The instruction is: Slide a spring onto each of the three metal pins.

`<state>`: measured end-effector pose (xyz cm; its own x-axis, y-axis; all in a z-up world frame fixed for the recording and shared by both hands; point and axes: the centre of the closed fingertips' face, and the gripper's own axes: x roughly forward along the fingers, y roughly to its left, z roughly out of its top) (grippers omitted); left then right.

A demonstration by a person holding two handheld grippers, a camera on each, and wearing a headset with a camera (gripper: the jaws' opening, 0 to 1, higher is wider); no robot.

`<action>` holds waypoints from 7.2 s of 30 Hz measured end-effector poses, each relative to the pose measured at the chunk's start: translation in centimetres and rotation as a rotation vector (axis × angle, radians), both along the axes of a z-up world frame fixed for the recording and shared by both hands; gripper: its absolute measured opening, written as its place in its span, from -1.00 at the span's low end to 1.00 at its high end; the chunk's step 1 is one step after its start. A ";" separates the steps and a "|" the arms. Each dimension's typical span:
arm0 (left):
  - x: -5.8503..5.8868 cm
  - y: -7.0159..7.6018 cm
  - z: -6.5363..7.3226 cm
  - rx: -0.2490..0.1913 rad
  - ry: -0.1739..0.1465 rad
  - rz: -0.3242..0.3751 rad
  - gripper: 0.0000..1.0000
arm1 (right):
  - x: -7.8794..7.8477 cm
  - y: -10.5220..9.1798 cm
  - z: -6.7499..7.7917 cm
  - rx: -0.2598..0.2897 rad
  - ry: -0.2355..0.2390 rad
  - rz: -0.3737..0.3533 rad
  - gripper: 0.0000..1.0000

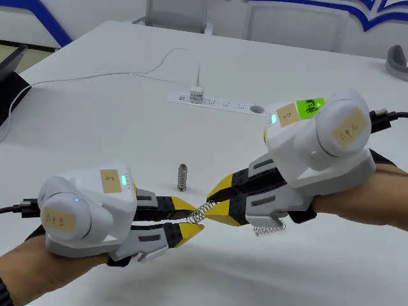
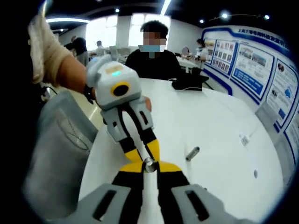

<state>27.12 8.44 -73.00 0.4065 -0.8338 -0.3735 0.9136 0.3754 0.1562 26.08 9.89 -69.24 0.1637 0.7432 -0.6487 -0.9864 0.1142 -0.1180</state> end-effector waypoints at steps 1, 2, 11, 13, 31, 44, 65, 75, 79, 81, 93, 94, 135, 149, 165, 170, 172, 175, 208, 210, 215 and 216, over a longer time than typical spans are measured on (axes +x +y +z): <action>0.0 0.0 0.0 0.000 0.001 0.001 -0.78 | 0.0 0.1 0.0 0.002 -0.002 0.001 -0.77; 0.0 0.0 0.0 -0.001 0.003 0.001 -0.78 | 0.0 0.3 0.1 0.007 -0.003 0.003 -0.77; 0.0 -0.2 0.3 -0.037 0.033 0.017 -0.79 | 0.0 1.4 0.8 0.046 -0.017 0.009 -0.77; 0.1 -0.2 0.5 -0.056 0.047 0.027 -0.79 | 0.0 1.6 0.9 0.058 -0.021 0.008 -0.77; 0.4 0.0 0.8 -0.119 0.090 0.061 -0.80 | 0.6 1.7 0.9 0.100 0.008 -0.035 -0.75; 0.9 0.0 1.1 -0.132 0.062 0.084 -0.77 | 1.2 1.7 1.2 0.128 0.012 -0.070 -0.77; 1.4 2.1 0.0 -0.149 0.108 0.155 -0.29 | 4.0 -0.8 2.6 0.159 -0.018 -0.176 -0.77; 1.5 3.2 -0.4 -0.138 0.109 0.185 -0.16 | 7.6 -3.7 3.5 0.187 -0.080 -0.322 -0.77; 1.6 3.5 -0.6 -0.145 0.114 0.197 -0.12 | 9.0 -4.7 3.2 0.201 -0.089 -0.382 -0.77; 1.6 3.6 -0.8 -0.144 0.119 0.202 -0.11 | 9.5 -5.0 2.6 0.191 -0.087 -0.400 -0.77; 1.5 3.8 -1.1 -0.136 0.118 0.205 -0.07 | 10.6 -6.0 -0.6 0.163 -0.045 -0.462 -0.77; 1.5 3.8 -1.1 -0.135 0.118 0.205 -0.06 | 10.6 -6.1 -0.7 0.166 -0.042 -0.463 -0.77; 2.0 3.6 -1.4 -0.138 0.125 0.207 -0.12 | 11.9 -6.0 -6.0 0.145 -0.002 -0.518 -0.76; 2.0 3.5 -1.2 -0.136 0.122 0.202 -0.12 | 11.8 -6.0 -6.7 0.127 -0.001 -0.512 -0.76; 2.0 3.2 -0.9 -0.134 0.112 0.192 -0.12 | 10.9 -6.4 -3.9 0.182 -0.044 -0.505 -0.58; 2.2 3.2 -0.7 -0.138 0.110 0.190 -0.13 | 10.2 -6.8 -2.3 0.210 -0.061 -0.496 -0.58; 2.1 3.2 -0.7 -0.135 0.108 0.190 -0.13 | 9.5 -6.8 -1.6 0.232 -0.053 -0.488 -0.58; 2.1 3.3 -0.8 -0.134 0.109 0.190 -0.13 | 8.7 -6.7 -1.1 0.237 -0.054 -0.466 -0.57; 1.8 2.4 -0.2 -0.125 0.103 0.163 -0.15 | 4.4 -10.8 -7.6 0.006 0.042 -0.283 -0.55; 1.8 2.5 -0.3 -0.122 0.103 0.165 -0.15 | 4.7 -11.1 -8.1 -0.003 0.050 -0.285 -0.55; 1.7 2.4 -0.3 -0.122 0.105 0.163 -0.15 | 5.0 -11.5 -8.9 -0.018 0.084 -0.283 -0.55; 1.7 2.4 -0.3 -0.122 0.104 0.162 -0.15 | 5.1 -11.6 -9.1 -0.023 0.087 -0.283 -0.55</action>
